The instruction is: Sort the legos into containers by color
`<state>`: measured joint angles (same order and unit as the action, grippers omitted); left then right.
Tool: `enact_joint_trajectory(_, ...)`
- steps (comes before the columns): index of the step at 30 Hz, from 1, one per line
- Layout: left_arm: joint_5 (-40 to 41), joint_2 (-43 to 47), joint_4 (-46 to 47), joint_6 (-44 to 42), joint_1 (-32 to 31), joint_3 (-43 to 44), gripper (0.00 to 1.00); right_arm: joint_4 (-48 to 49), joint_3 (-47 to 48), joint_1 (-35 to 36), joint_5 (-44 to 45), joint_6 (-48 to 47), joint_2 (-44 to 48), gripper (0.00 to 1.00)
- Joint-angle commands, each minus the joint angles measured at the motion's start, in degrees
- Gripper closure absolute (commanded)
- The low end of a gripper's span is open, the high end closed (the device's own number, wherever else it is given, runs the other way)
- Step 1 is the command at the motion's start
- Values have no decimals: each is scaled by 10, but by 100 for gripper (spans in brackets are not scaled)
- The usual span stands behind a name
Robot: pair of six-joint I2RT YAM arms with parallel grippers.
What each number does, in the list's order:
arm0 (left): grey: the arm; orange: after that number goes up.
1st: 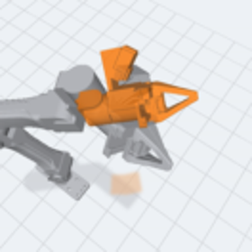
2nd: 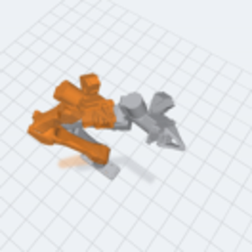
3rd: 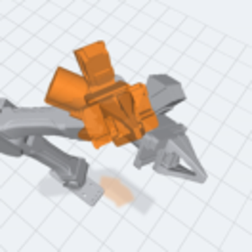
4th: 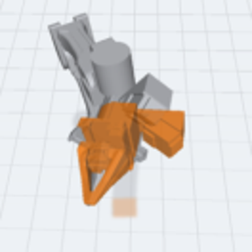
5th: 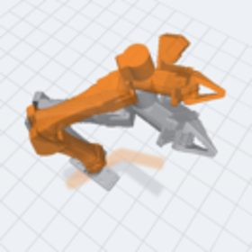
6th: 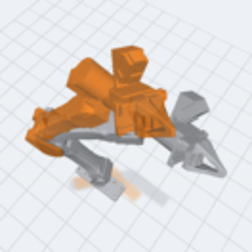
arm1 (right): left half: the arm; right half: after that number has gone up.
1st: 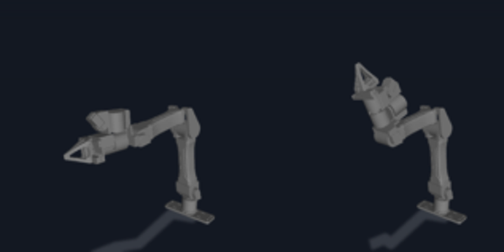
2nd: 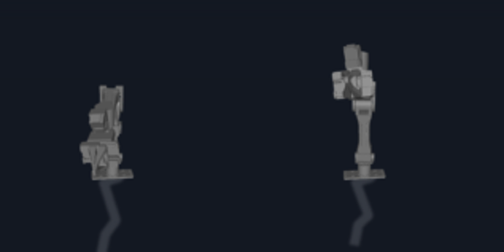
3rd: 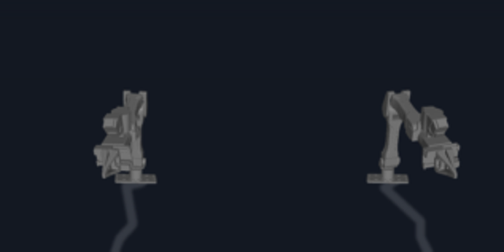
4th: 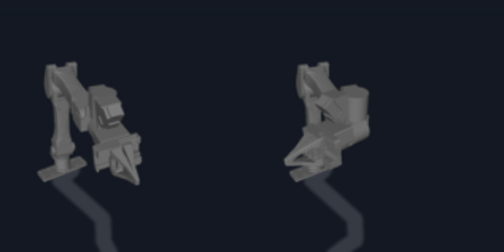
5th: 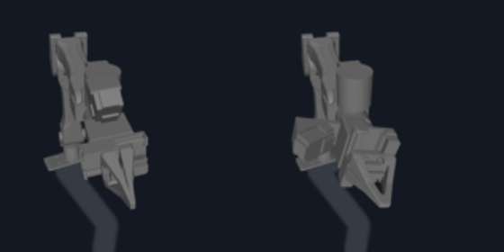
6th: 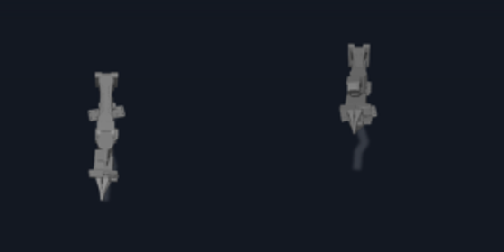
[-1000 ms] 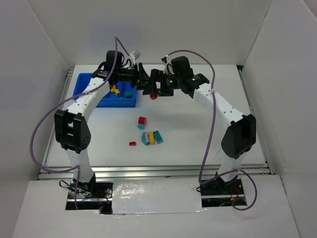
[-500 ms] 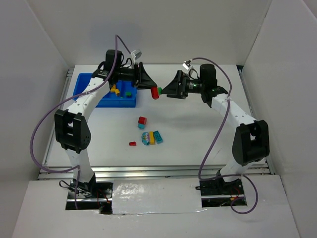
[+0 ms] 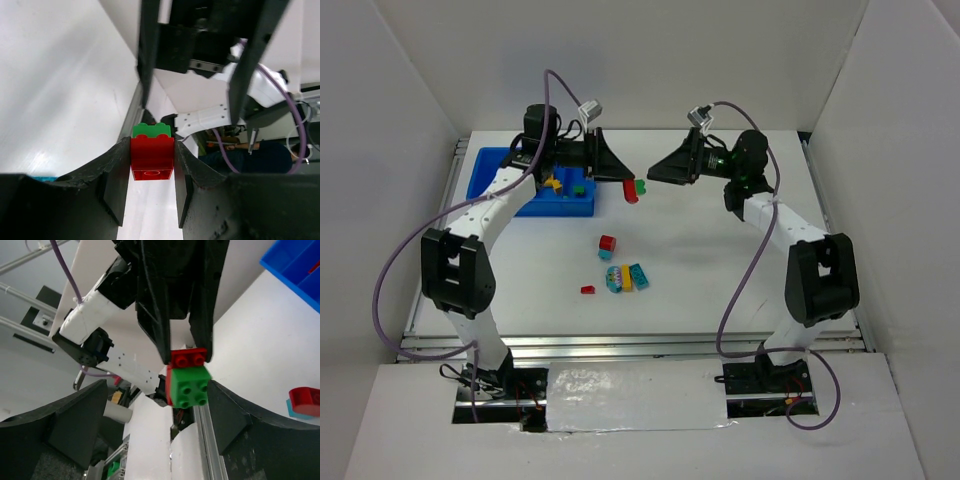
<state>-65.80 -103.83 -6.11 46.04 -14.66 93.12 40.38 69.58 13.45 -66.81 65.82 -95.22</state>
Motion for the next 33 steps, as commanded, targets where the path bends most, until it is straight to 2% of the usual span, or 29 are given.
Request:
enact_joint_trajectory(1, -48, 46, 175, 102, 0, -37, 100, 146, -15, 2, -33, 94, -22, 14)
enact_joint_trajectory(2, -51, 48, 241, 126, -1, -53, 100, 134, -16, 2, -34, 90, -23, 14)
enact_joint_trajectory(4, -61, 46, 301, 187, -2, -63, 100, 104, -18, 6, -29, 54, -16, 14)
enact_joint_trajectory(5, -64, 44, 344, 202, -2, -69, 100, 60, -17, 8, -25, 36, -12, 14)
enact_joint_trajectory(8, -66, 41, 375, 230, -3, -71, 100, -20, -6, 14, -10, -37, 0, 14)
enact_joint_trajectory(16, -52, 31, 258, 150, -6, -37, 100, -2, 20, 34, -28, -23, -9, 17)
enact_joint_trajectory(19, -50, 29, 226, 128, -6, -28, 100, 64, 17, 43, -32, 38, -24, 21)
enact_joint_trajectory(22, -45, 30, 193, 103, -6, -22, 100, 192, 14, 51, -39, 142, -48, 27)
enact_joint_trajectory(23, -42, 30, 186, 98, -6, -20, 100, 251, 15, 53, -44, 166, -54, 34)
enact_joint_trajectory(25, -40, 30, 169, 84, -6, -14, 100, 306, 12, 55, -44, 216, -66, 45)
enact_joint_trajectory(26, -38, 30, 164, 81, -6, -11, 100, 318, 9, 55, -43, 234, -70, 58)
enact_joint_trajectory(27, -38, 28, 154, 70, -6, -8, 100, 324, 8, 54, -43, 238, -73, 63)
enact_joint_trajectory(28, -40, 27, 145, 63, -6, -2, 100, 325, 9, 55, -43, 239, -73, 76)
enact_joint_trajectory(31, -41, 30, 125, 46, -4, -6, 100, 307, 13, 53, -49, 228, -71, 100)
enact_joint_trajectory(33, -42, 38, 118, 33, 3, -7, 100, 291, 13, 49, -55, 208, -66, 100)
